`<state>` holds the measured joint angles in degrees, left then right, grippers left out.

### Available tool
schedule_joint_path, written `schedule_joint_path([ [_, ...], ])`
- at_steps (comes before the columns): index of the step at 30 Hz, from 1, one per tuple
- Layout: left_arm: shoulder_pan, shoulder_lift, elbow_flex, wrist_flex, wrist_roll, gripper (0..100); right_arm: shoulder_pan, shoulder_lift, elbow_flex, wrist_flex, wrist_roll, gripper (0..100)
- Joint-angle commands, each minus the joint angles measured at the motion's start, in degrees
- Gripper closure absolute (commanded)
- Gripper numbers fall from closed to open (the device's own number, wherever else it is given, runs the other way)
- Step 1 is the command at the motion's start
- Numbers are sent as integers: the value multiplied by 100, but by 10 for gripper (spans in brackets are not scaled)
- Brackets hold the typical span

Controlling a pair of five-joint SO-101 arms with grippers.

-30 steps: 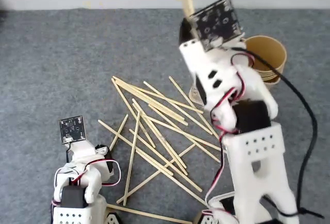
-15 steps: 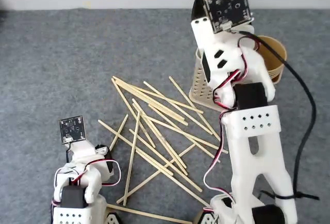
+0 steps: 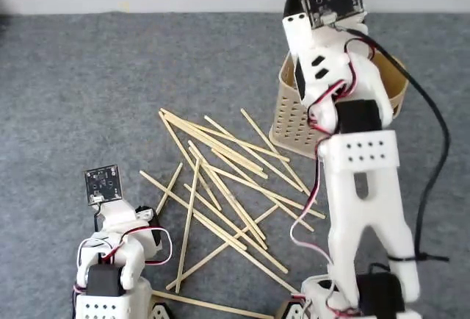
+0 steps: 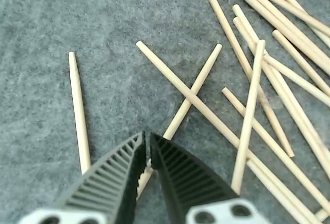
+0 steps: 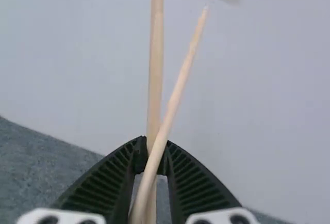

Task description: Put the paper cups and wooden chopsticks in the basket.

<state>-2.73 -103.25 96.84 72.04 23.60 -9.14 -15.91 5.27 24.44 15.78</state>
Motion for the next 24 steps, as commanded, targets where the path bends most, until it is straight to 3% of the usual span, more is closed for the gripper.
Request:
schedule_joint_path([
  [1, 9, -70, -48, 18, -26, 986, 171, 180, -211, -145, -9, 990],
  [10, 9, -70, -48, 18, -26, 986, 224, 391, 132, -180, -9, 990],
  [15, 9, -70, -48, 18, -26, 986, 347, 505, 519, -690, 35, 990],
  [24, 9, -70, -48, 18, -26, 986, 338, -57, 1442, -769, 35, 990],
])
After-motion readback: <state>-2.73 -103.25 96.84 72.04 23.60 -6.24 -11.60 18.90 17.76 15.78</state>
